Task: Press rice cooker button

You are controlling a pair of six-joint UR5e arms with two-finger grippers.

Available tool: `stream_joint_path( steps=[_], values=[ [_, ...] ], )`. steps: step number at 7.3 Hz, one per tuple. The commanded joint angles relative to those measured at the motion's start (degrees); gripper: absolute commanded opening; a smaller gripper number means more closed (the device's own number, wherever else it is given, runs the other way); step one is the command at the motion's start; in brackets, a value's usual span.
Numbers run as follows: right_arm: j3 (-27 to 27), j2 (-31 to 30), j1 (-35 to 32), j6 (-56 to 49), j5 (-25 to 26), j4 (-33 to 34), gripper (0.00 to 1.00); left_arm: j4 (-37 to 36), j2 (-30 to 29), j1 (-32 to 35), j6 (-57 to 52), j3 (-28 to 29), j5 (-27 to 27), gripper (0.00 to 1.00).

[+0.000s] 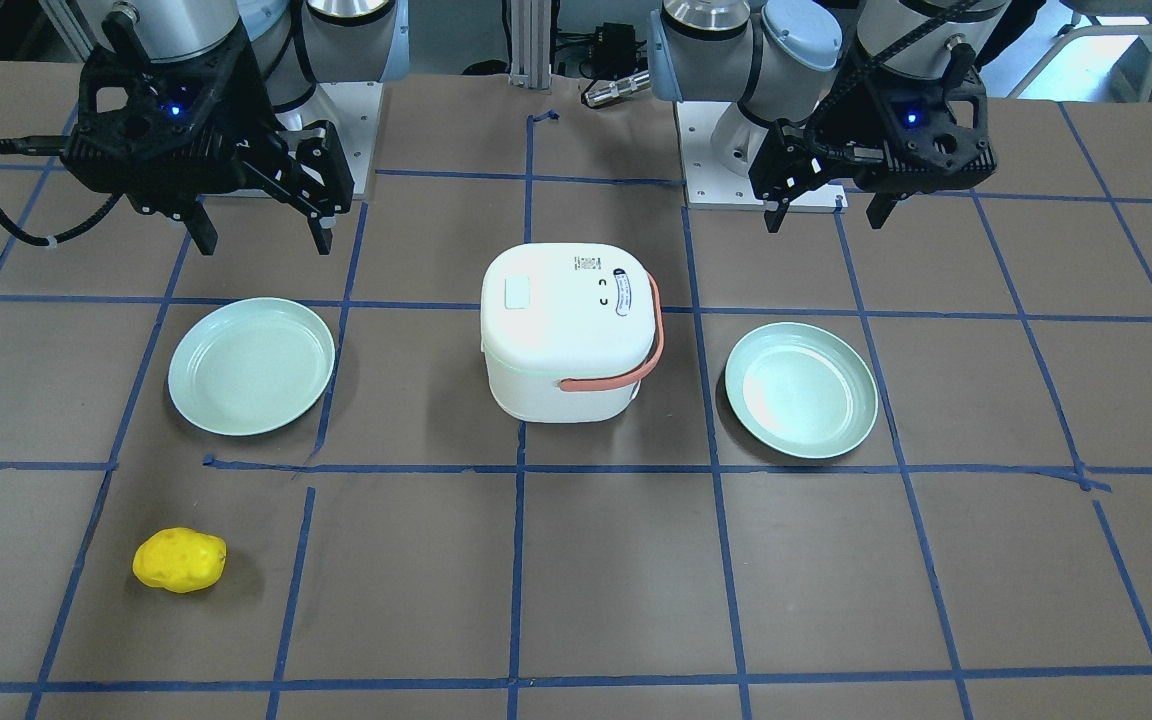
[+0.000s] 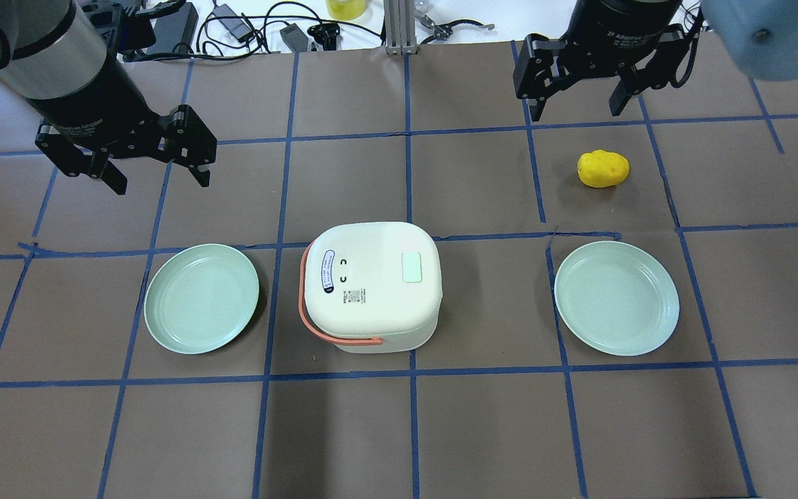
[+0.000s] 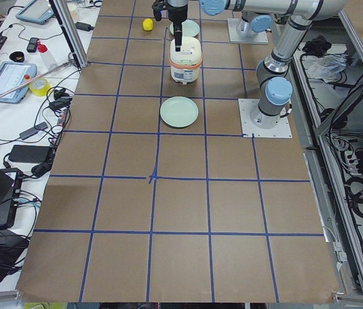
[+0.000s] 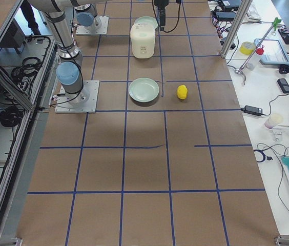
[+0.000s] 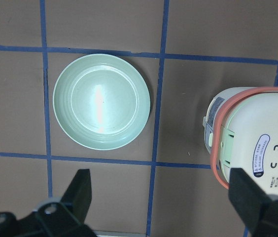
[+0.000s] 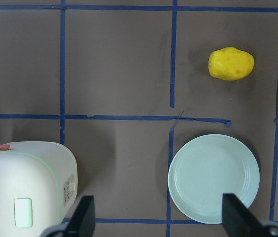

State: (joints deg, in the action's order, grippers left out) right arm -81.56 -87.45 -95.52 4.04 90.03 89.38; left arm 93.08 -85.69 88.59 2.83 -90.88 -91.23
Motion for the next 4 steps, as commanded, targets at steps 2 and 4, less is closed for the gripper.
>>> stream_joint_path(
  steps=[2, 4],
  values=[
    [0.0, 0.0, 0.0, 0.0, 0.1, -0.1, 1.0, 0.0, 0.0, 0.0, 0.1, 0.0, 0.0, 1.0],
    [0.0, 0.0, 0.1, 0.0, 0.1, -0.1, 1.0, 0.0, 0.0, 0.0, 0.0, 0.0, 0.0, 1.0]
  ],
)
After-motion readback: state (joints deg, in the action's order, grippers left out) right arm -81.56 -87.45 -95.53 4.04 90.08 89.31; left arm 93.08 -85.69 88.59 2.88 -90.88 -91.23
